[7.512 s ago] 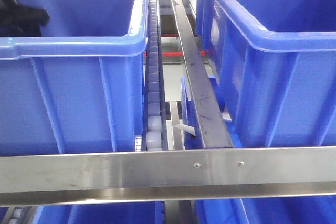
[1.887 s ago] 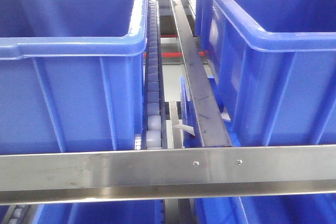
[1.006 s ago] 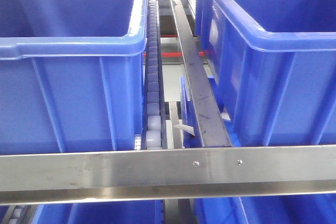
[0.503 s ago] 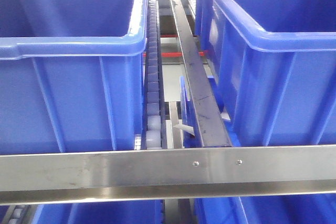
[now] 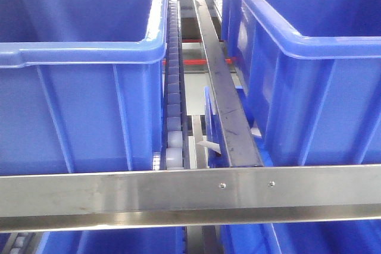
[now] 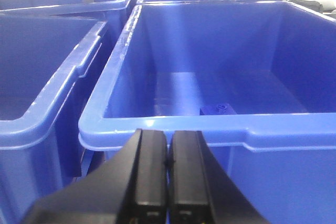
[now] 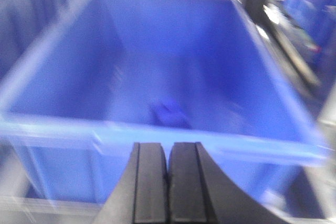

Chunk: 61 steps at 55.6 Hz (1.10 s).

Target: Pick and sort blue part to right shelf

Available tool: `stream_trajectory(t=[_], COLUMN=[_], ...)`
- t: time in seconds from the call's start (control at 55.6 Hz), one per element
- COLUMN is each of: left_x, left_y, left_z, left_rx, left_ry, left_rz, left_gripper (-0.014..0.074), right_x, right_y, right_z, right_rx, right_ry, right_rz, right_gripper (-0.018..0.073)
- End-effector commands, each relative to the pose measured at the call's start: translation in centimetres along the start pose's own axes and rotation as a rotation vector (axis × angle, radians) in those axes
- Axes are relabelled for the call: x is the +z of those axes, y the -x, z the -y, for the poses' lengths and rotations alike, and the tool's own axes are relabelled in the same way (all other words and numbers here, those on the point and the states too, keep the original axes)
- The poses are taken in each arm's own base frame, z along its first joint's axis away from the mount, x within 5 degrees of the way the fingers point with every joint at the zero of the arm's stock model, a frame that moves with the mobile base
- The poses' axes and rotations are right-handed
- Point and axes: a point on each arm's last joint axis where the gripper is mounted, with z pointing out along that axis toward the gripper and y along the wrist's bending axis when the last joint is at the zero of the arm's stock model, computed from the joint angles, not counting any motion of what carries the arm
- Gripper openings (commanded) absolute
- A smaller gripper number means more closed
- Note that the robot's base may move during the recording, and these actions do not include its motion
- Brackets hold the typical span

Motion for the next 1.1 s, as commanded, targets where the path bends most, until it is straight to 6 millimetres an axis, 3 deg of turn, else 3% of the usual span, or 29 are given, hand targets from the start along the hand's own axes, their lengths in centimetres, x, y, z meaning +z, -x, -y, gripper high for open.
stream_trajectory(t=[0.0,0.27,1.078], left_x=[-0.2,-0.2,-0.1], left_y=[0.0,0.0,0.0], left_z=[0.1,0.1,0.1], left_rx=[-0.017,-0.017,-0.017], left_ry=[-0.009,-0.009,-0.009], left_rz=[0.087,0.087,0.085], left_gripper=[0.0125,0.0125,0.0125], right_x=[0.5,2.3,2.3], right_y=[0.1,-5.2,-5.2], right_z=[0.1,0.5,0.5], right_rx=[0.041,0.094,0.101], right_ry=[0.002,-0.012,-0.011], right_rz=[0.174,0.266,0.249], right_gripper=[0.0055,0.0055,0.0055])
